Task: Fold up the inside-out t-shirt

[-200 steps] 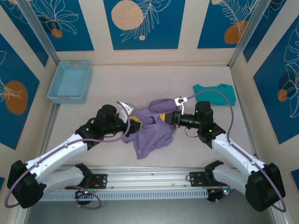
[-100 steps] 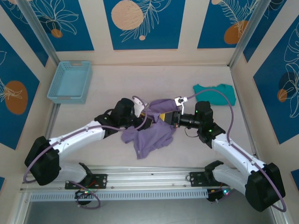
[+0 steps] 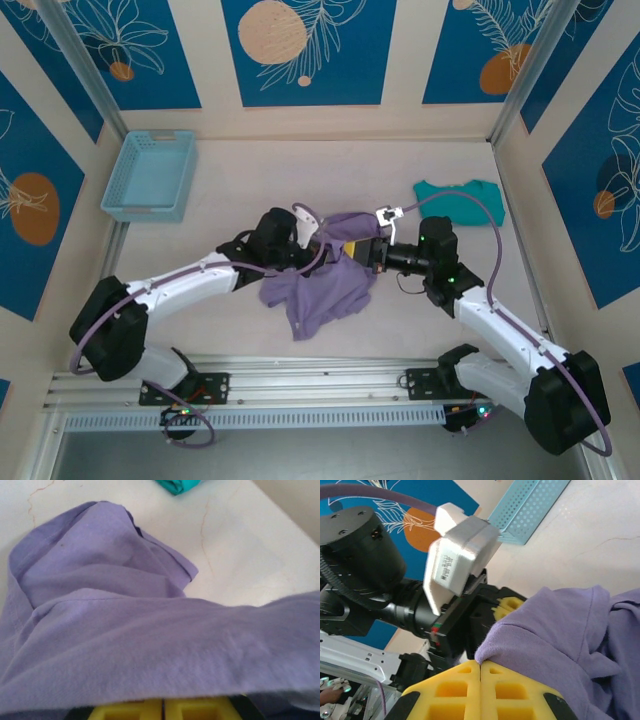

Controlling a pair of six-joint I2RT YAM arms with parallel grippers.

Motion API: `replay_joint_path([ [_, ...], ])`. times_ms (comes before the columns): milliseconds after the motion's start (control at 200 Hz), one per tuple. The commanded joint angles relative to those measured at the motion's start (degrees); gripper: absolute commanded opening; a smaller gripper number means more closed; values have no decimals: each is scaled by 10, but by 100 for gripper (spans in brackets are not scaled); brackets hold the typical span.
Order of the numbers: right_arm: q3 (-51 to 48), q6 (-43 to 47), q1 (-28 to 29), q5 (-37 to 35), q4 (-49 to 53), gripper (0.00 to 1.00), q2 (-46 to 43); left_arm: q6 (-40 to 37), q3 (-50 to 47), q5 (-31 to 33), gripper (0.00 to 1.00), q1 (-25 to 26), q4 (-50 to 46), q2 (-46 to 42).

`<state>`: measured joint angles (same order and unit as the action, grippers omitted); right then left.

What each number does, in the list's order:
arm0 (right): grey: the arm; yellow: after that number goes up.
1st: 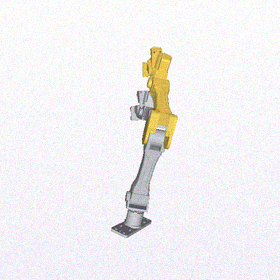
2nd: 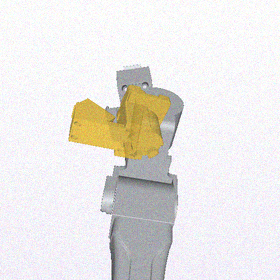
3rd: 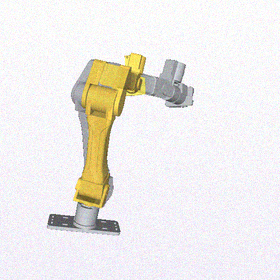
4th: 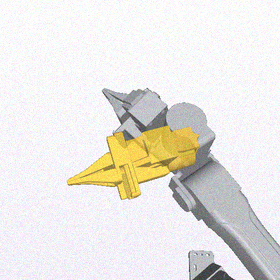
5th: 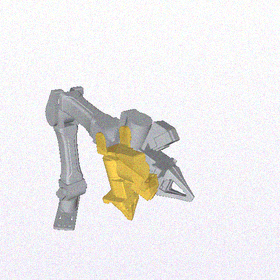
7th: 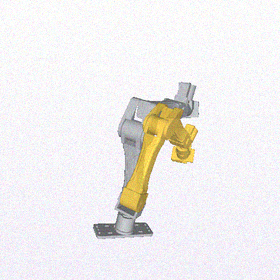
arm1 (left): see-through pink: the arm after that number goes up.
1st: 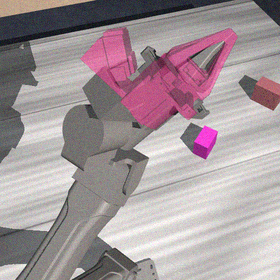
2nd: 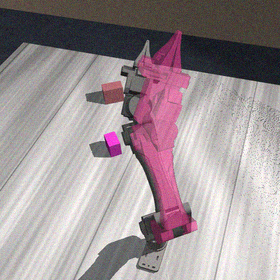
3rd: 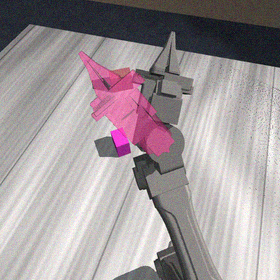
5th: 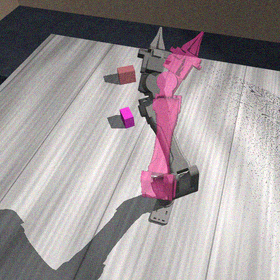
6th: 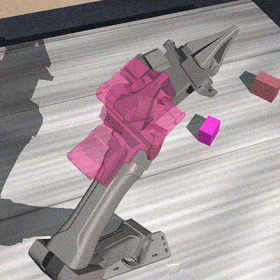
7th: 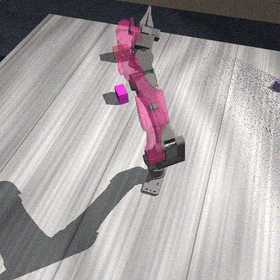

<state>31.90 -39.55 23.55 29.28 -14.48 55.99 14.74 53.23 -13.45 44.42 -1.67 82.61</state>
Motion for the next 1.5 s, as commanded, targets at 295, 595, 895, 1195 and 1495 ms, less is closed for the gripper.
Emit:
replay_joint_path([
  [295, 5, 20, -60, -26, 65, 0, -68, -8, -95, -159, 0, -45, 88, -189],
  [595, 7, -5, -80, -132, 177, 0, -93, 97, -164, -206, 0, -141, 193, -316],
  [895, -8, 54, -38, -79, 129, 0, -62, 121, -162, -229, 0, -155, 181, -272],
  [1195, 105, 270, 133, -383, 327, 31, 2, 111, -136, -268, 0, -134, 175, -234],
  [1495, 124, 415, 267, -579, 266, 58, 25, 104, -130, -268, 0, -132, 162, -231],
])
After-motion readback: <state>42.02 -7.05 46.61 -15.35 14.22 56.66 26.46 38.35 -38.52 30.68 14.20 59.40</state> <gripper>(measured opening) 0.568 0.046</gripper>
